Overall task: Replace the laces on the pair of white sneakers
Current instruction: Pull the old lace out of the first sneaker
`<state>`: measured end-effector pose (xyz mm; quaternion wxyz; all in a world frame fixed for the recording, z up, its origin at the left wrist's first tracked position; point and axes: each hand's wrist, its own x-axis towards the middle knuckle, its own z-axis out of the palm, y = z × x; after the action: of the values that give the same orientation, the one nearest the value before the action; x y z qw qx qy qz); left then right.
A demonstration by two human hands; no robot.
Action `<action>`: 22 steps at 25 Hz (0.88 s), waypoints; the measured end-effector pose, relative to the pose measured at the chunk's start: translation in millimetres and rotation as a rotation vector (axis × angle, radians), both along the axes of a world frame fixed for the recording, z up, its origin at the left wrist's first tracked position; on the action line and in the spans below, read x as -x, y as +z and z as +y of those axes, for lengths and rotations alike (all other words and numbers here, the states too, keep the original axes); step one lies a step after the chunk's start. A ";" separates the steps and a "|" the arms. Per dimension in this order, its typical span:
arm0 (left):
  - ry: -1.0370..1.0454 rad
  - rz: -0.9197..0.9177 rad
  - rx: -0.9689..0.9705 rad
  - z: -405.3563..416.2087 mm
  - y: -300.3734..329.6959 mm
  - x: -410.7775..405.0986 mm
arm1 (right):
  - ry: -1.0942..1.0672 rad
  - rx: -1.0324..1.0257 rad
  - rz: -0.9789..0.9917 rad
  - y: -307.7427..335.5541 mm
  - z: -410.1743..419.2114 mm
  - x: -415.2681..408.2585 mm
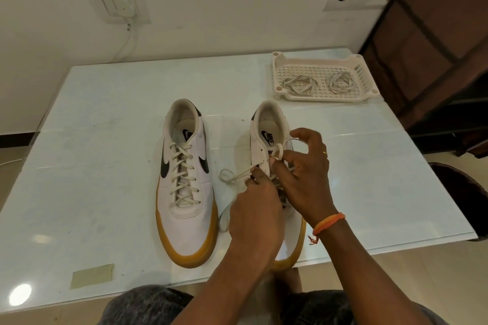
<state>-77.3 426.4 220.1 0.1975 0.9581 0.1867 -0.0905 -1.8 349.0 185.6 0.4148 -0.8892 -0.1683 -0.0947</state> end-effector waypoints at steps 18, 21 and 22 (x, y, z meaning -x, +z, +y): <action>0.101 -0.214 0.197 30.1 2.9 -10.6 | 0.102 0.026 0.054 18.3 -15.1 -10.4; 0.107 -0.222 0.159 29.4 0.3 -14.6 | 0.156 0.184 -0.012 12.3 -15.2 -9.3; 0.121 -0.224 0.173 29.8 -0.8 -15.4 | 0.168 0.227 -0.035 11.5 -15.7 -8.3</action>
<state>-61.9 456.2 219.3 0.3038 0.9286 0.2127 0.0133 6.5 333.3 197.1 0.3149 -0.9115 -0.2588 -0.0554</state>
